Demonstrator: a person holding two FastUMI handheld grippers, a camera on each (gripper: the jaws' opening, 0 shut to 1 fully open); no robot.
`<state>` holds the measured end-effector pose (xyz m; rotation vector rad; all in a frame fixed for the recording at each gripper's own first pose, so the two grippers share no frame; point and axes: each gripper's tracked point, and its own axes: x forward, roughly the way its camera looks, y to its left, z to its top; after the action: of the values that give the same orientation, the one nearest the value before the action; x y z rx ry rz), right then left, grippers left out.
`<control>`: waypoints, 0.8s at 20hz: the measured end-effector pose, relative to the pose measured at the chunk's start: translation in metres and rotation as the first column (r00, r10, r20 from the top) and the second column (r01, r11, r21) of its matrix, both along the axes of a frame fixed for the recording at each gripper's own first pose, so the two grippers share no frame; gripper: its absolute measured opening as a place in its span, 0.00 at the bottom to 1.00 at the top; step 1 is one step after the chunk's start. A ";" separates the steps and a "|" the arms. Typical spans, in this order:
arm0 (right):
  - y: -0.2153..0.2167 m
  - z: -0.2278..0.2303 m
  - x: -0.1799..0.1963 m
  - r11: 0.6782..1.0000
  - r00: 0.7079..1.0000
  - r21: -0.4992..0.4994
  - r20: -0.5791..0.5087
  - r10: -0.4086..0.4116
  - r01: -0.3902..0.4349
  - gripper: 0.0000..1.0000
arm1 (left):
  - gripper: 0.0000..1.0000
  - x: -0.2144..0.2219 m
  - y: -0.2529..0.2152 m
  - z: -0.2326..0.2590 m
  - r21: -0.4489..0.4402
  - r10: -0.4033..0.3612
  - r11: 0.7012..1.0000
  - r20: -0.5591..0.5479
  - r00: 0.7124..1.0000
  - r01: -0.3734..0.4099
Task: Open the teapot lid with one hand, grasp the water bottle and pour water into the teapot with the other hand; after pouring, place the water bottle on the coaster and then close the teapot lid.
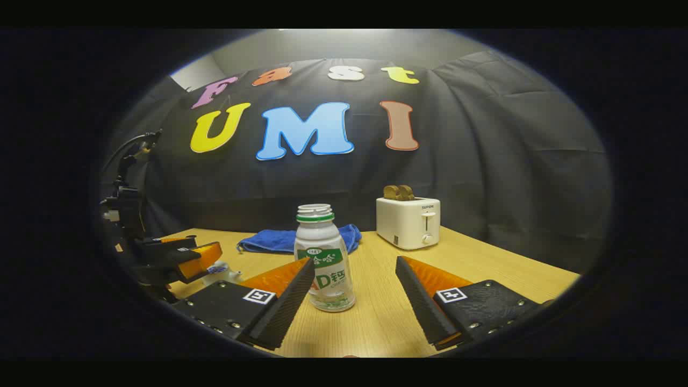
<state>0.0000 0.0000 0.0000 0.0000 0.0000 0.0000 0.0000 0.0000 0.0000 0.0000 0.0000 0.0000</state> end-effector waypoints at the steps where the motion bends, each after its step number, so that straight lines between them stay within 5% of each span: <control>1: -0.001 -0.002 0.001 1.000 1.000 -0.002 -0.003 0.000 0.000 0.94 | 0.85 0.002 -0.004 -0.004 0.006 -0.008 1.000 -0.009 1.000 0.008; 10: -0.006 -0.010 0.004 1.000 1.000 0.003 -0.024 -0.007 0.007 0.93 | 0.71 0.012 -0.008 -0.022 -0.004 -0.006 1.000 -0.048 0.999 0.006; 16: -0.006 -0.015 0.004 1.000 0.999 0.011 -0.043 -0.005 0.005 0.93 | 0.45 0.012 -0.014 -0.020 0.008 -0.029 1.000 -0.046 0.999 0.029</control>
<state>0.0044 -0.0057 -0.0152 0.0110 0.0425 -0.0052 0.0120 -0.0143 -0.0198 0.0088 0.0461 -0.0290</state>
